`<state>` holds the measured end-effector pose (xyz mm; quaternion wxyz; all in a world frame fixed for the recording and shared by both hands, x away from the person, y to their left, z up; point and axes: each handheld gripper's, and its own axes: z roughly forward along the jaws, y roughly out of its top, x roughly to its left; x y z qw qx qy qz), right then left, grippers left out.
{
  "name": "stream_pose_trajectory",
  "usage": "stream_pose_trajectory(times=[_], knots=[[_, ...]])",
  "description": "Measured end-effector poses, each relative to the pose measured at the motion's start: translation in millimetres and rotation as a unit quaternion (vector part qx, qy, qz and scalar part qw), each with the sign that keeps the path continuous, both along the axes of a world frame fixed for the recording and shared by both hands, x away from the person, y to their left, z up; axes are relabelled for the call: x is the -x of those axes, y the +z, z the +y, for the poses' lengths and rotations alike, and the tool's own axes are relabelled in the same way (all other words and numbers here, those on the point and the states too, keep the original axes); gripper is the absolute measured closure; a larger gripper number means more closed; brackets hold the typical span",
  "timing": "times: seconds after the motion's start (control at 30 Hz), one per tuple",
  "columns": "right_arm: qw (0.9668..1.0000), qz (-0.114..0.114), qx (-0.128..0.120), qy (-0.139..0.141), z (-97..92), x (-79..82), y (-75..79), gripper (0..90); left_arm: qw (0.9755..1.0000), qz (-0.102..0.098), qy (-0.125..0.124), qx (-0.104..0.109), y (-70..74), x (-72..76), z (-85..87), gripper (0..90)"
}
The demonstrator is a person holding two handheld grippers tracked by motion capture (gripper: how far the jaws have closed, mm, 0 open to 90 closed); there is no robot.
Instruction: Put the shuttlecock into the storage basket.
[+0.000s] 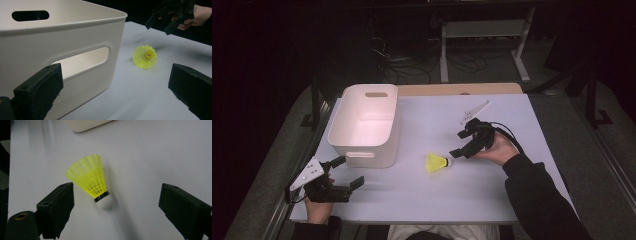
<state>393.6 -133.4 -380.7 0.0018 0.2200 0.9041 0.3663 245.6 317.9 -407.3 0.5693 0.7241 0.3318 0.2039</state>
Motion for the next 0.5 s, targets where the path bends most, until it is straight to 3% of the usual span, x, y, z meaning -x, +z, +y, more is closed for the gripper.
stream_pose_trajectory(times=[0.5], knots=[[0.9979,0.003,0.011,0.063,6.6,5.3,-10.6,7.0,1.0,0.001,-0.002,-0.001,-0.1,-0.3,-0.3,0.0]])
